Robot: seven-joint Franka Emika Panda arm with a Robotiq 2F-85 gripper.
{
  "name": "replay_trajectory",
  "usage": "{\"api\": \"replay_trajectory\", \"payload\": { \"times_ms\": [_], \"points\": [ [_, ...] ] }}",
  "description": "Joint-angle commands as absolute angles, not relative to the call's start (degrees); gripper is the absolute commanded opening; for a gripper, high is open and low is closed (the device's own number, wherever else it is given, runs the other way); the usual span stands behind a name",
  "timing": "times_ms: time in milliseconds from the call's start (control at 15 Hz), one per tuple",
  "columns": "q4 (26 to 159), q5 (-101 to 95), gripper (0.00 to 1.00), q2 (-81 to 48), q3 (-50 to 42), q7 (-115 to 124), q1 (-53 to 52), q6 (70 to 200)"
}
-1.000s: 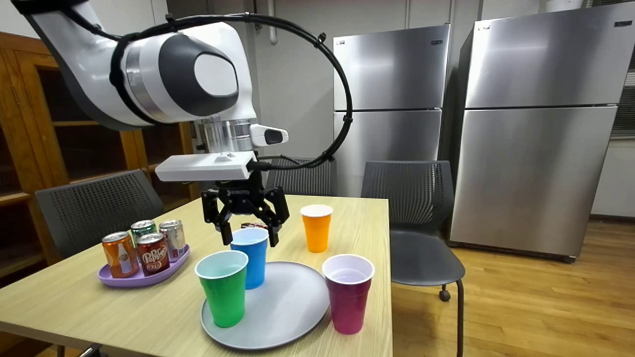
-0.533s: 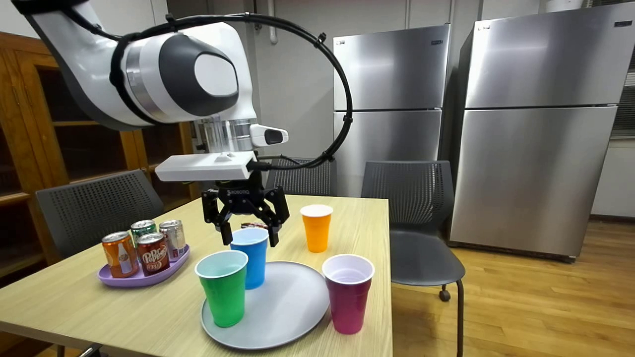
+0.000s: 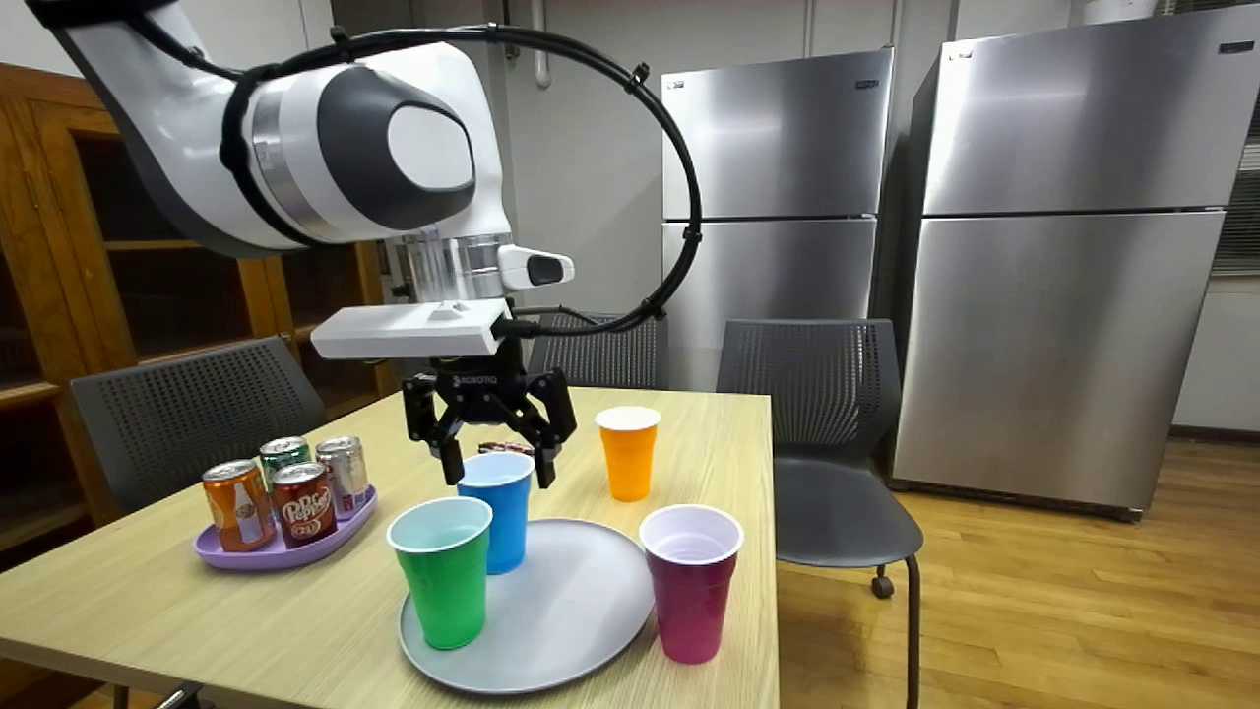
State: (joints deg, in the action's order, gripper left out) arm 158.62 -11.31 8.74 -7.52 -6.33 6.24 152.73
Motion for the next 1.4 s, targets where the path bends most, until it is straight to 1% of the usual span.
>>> {"api": "replay_trajectory", "payload": {
  "times_ms": [0,800,1333],
  "points": [
    [157.0,-12.4,1.0,7.7,-7.8,-6.6,8.1,153.2],
    [150.6,-9.4,1.0,-0.8,-14.1,-15.7,11.8,156.5],
    [148.6,-2.9,1.0,-6.4,-13.6,-24.9,13.7,160.2]
  ]
}}
